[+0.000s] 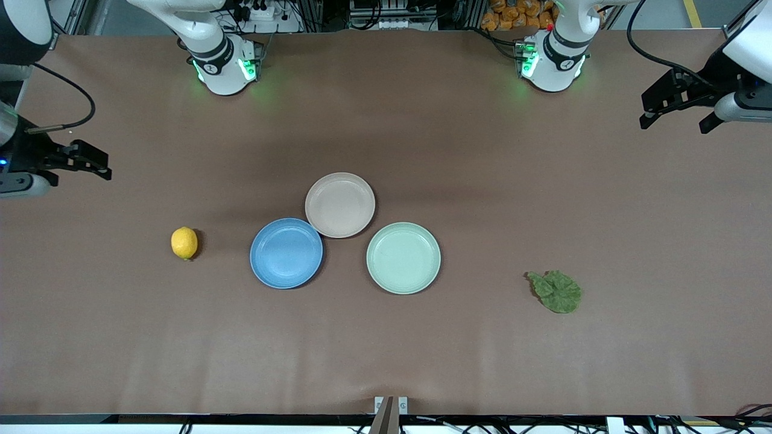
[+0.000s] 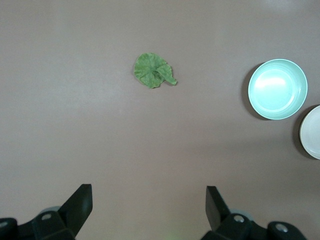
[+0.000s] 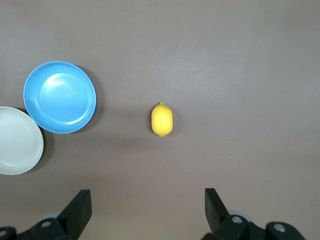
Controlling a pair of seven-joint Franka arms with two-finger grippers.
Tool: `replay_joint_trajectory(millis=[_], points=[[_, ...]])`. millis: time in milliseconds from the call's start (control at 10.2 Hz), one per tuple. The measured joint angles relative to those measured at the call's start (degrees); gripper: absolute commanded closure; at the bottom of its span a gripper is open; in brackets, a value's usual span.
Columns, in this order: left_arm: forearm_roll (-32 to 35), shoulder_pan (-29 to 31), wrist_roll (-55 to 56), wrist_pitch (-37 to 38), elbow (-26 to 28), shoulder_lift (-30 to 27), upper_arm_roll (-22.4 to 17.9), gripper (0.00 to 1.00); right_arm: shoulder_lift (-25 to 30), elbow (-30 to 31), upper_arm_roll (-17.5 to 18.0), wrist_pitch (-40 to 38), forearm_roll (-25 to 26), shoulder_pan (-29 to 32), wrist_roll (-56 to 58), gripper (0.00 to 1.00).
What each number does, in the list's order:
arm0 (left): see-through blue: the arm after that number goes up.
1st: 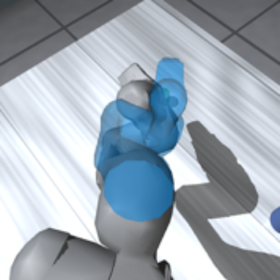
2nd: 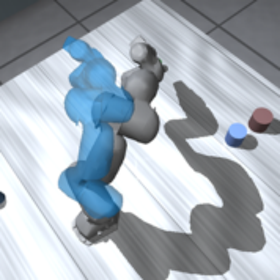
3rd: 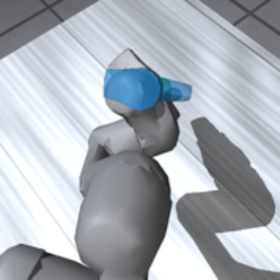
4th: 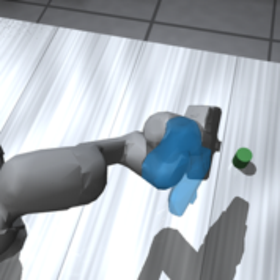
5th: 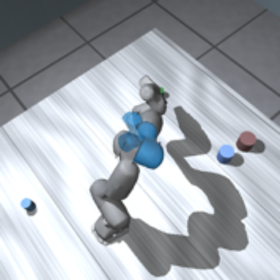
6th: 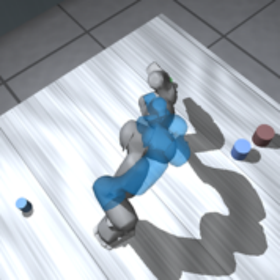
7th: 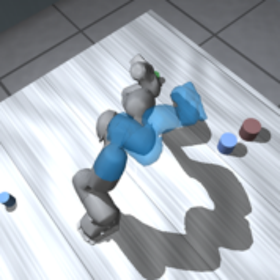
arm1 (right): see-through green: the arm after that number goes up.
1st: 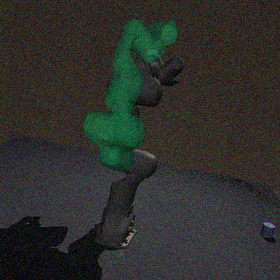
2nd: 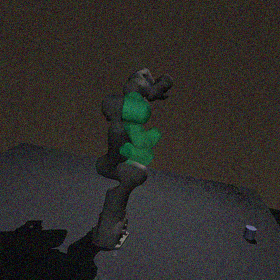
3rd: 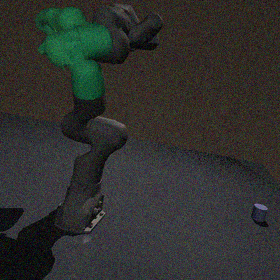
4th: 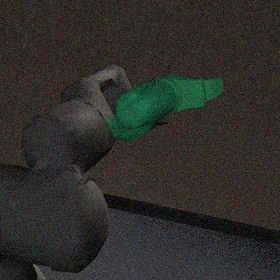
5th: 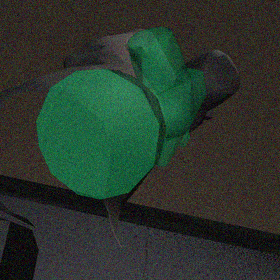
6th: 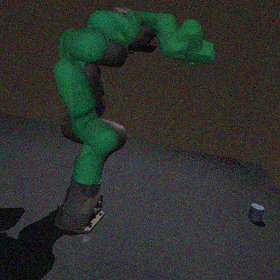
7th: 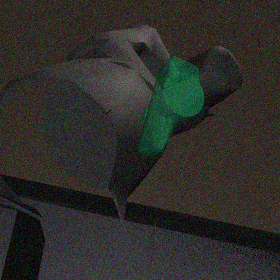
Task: Pick lemon and lettuce from blue and beige plates
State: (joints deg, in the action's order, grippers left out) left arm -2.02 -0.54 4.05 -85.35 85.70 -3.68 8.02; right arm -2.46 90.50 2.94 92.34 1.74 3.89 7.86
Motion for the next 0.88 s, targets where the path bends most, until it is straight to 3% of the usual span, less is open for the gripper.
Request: replay_joint_trajectory(millis=[391,881], points=[[0.00,0.00,0.00,0.00,0.01,0.00,0.00,0.00,-0.19,-4.42,0.13,-0.03,-0.39,0.01,4.29,0.00],[0.00,0.00,0.00,0.00,0.02,0.00,0.00,0.00,-0.43,-5.30,0.07,0.01,-0.22,0.03,4.42,0.00]])
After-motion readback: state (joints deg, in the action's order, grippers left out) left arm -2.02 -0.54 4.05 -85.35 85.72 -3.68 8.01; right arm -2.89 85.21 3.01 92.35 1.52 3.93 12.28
